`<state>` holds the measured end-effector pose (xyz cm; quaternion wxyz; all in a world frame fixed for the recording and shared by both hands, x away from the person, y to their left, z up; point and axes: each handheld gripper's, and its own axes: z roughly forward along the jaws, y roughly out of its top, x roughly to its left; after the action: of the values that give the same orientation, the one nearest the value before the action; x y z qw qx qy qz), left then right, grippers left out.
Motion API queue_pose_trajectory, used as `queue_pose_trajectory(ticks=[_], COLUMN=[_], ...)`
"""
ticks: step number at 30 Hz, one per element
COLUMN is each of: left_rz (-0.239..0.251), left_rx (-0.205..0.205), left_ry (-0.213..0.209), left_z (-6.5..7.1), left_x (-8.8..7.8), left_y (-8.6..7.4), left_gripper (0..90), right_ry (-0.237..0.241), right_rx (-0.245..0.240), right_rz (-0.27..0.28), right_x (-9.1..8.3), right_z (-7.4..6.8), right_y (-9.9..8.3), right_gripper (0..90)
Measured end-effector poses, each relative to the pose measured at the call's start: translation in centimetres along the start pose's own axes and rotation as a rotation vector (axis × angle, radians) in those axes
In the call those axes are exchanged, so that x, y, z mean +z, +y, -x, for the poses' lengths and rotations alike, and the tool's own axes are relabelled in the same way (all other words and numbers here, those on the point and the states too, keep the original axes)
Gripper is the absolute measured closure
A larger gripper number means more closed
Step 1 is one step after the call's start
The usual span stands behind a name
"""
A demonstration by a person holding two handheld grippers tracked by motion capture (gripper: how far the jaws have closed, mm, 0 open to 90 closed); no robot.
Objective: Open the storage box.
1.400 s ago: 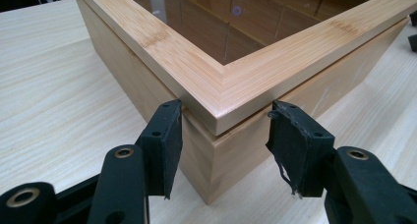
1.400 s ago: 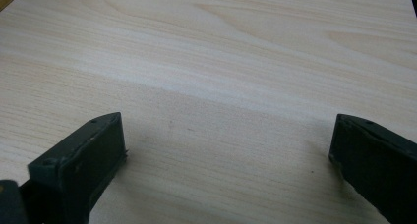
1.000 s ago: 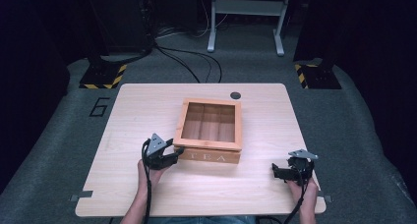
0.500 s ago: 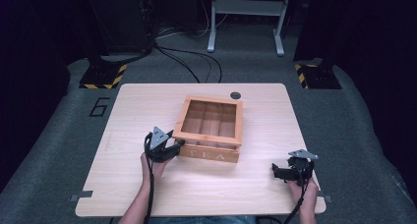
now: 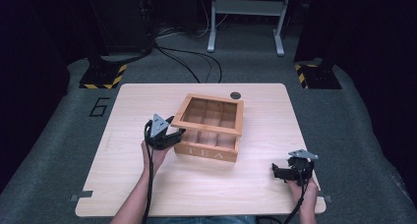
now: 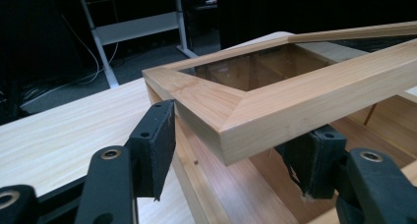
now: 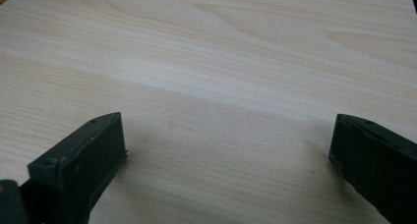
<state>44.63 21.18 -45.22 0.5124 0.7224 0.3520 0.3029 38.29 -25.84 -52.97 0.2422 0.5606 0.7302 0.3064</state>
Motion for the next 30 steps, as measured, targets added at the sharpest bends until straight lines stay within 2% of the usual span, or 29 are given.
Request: queue_pose_trajectory(ticks=[6,8,11,12,14,23,27,30], left_rz=[0.019,0.014,0.026,0.044,0.038,0.077,0.072,0.073], left_rx=[0.002,-0.004,-0.011,-0.008,-0.015,-0.017,-0.026,-0.017], left_ry=[0.01,0.017,0.022,0.031,0.028,0.053,0.054,0.058], left_z=[-0.4,-0.7,-1.0,-1.1,-1.1,-1.7,-1.8,-1.9], left_x=[0.4,0.6,0.7,0.7,0.7,0.7,0.8,0.9], left_y=[0.6,1.0,1.3,1.3,1.4,2.6,3.2,3.7], left_gripper=[41.6,43.5,46.9,48.3,50.3,60.4,60.8,61.2], right_ry=[-0.001,-0.001,-0.001,-0.001,0.0,0.0,0.002,-0.007], right_rx=[0.001,0.001,-0.001,0.001,0.007,0.008,0.006,0.022], right_rz=[0.002,0.002,0.004,0.003,0.005,0.005,0.003,0.011], right_x=[0.0,0.0,0.0,0.0,0.1,0.1,0.0,0.1], right_z=[0.0,0.0,0.0,0.0,0.0,0.0,0.0,-0.1], right_y=[0.0,0.0,0.0,0.0,0.0,0.0,0.0,0.0], right_gripper=[0.0,0.0,0.0,0.0,0.0,0.0,0.0,0.0])
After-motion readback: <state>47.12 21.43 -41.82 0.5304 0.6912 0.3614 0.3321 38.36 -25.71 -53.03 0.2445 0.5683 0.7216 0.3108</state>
